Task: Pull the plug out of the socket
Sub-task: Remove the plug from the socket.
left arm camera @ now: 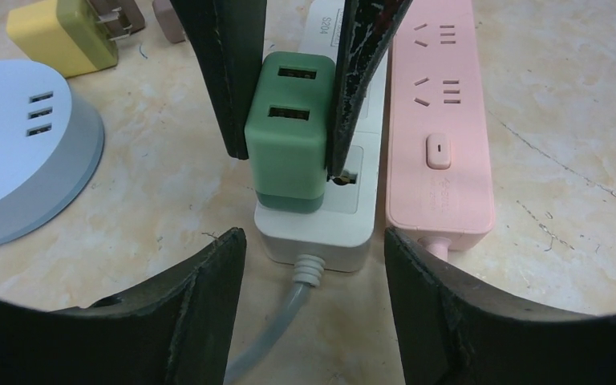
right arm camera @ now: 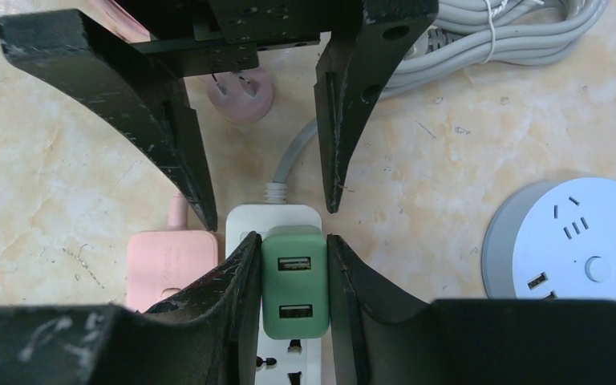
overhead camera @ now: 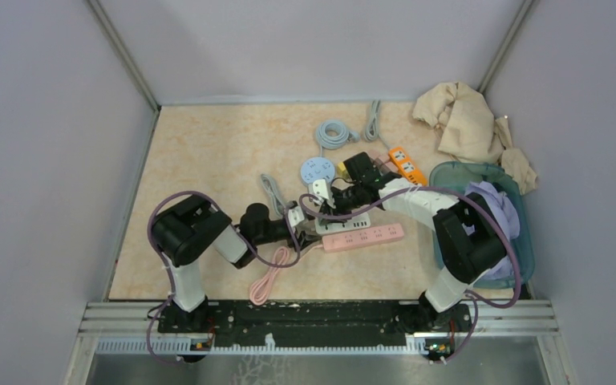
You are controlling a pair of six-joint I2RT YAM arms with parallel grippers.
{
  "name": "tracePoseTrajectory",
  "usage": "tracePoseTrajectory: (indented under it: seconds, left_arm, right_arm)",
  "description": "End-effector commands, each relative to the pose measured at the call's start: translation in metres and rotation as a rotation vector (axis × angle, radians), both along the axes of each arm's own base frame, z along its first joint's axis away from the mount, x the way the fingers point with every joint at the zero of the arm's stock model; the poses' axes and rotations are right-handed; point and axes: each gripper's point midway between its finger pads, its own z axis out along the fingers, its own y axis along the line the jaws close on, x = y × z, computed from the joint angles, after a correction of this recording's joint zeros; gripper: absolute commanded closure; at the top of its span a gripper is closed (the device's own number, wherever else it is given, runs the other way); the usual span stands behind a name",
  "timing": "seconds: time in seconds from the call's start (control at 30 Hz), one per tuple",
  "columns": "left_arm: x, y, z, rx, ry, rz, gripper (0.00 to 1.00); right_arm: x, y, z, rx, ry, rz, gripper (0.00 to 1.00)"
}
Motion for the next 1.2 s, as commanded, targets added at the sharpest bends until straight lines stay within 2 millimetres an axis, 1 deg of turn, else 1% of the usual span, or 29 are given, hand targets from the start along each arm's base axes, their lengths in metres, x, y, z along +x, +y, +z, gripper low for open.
tracePoseTrajectory:
  seconds: [0.0,0.07,0.3,0.5,0.57,0.73,0.8,0.87,0.93,1.0,1.03,1.1,1.17]
  left_arm:
    - [0.0,-0.012,0.01,-0.045,-0.029,-0.045,0.35]
    - [0.001,-0.013,0.007,-0.038,-0.023,-0.046,0.38]
    - [0.005,-0.016,0.004,-0.042,-0.016,-0.043,0.35]
    - [0.007,-0.021,0.004,-0.052,-0.006,-0.052,0.38]
    - [0.006,-0.021,0.003,-0.049,-0.002,-0.058,0.45]
    - [0.003,-0.018,-0.003,-0.023,0.007,-0.063,0.74]
    - [0.003,-0.016,-0.004,-0.016,0.004,-0.06,0.81]
    - [0.002,-0.014,-0.006,-0.006,0.004,-0.061,0.9]
    - [0.001,-0.014,-0.006,-0.005,0.006,-0.066,0.93]
    - [0.001,-0.016,-0.006,-0.005,0.009,-0.076,0.96]
    - [0.001,-0.017,-0.006,-0.003,0.014,-0.08,0.97]
    - [0.002,-0.019,-0.005,-0.008,0.016,-0.085,0.97]
    - [0.001,-0.019,-0.003,-0.012,0.017,-0.088,0.97]
  right_arm:
    - [-0.003,0.009,0.025,0.087,-0.032,0.04,1.0]
    - [-0.004,0.009,0.025,0.089,-0.032,0.042,1.0]
    - [-0.007,0.01,0.026,0.098,-0.019,0.052,1.0]
    - [-0.009,0.011,0.026,0.105,-0.013,0.06,1.0]
    - [-0.009,0.012,0.026,0.105,-0.011,0.058,1.0]
    - [-0.002,0.008,0.028,0.093,-0.02,0.035,1.0]
    - [-0.001,0.004,0.031,0.104,-0.012,0.032,1.0]
    - [-0.006,-0.001,0.033,0.121,-0.016,0.063,1.0]
    - [-0.02,-0.001,0.037,0.163,-0.014,0.121,1.0]
    - [-0.035,0.006,0.04,0.215,-0.003,0.162,1.0]
    - [-0.041,0.01,0.038,0.215,0.002,0.165,1.0]
    - [-0.045,0.02,0.038,0.209,-0.005,0.173,1.0]
    - [-0.041,0.028,0.04,0.21,0.023,0.145,1.0]
